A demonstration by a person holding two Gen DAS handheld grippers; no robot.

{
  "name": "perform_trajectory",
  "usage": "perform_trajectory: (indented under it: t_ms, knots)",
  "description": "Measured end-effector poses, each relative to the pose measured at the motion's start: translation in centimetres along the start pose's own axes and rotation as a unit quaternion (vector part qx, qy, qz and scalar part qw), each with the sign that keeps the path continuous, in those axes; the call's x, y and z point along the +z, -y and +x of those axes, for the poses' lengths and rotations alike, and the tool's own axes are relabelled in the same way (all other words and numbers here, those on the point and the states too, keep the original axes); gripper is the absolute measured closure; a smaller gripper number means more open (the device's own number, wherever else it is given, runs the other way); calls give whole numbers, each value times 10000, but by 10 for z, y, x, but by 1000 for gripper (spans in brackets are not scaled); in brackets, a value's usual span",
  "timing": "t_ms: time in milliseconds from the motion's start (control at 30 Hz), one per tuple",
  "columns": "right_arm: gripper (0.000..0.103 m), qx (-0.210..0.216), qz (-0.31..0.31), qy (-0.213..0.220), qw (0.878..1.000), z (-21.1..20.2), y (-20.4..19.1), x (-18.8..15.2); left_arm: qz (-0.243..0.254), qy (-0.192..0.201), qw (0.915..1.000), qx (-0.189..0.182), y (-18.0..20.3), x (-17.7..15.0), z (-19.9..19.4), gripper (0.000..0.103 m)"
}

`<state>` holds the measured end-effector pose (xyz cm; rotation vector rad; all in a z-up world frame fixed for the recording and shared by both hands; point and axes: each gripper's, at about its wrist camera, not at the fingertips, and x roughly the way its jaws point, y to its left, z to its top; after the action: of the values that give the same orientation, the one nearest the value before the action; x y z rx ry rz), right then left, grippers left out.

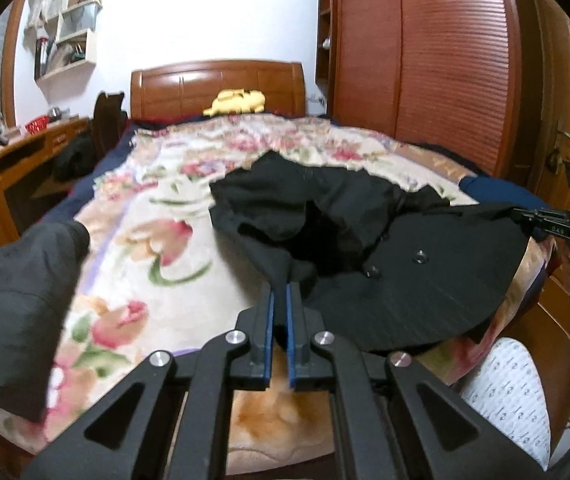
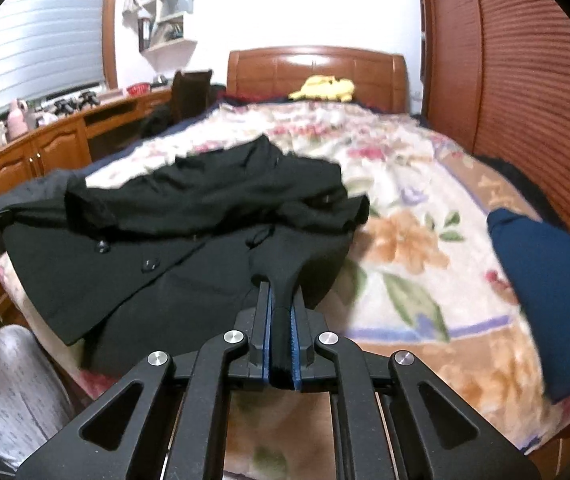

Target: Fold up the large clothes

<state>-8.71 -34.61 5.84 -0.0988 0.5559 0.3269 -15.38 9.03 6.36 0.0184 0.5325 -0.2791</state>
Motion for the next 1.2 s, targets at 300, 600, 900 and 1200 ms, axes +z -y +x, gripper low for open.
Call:
perform_trajectory:
  t_ms: [300, 600, 900, 1200]
  knots:
    - [99, 148, -18, 655, 9977, -82, -11, 8, 250, 791, 9964, 176, 23, 11, -95, 103]
    - [99, 222, -127, 1294, 9913, -116, -16, 44, 175, 1107, 9936, 123, 14, 56, -110, 103]
    - [99, 16, -41, 946, 9955, 2, 4, 118, -213, 534, 9973, 451, -32, 110, 4, 103]
    - [99, -263, 203, -55, 9994, 158, 44, 129, -285, -253, 9967, 722, -73, 132, 143, 103]
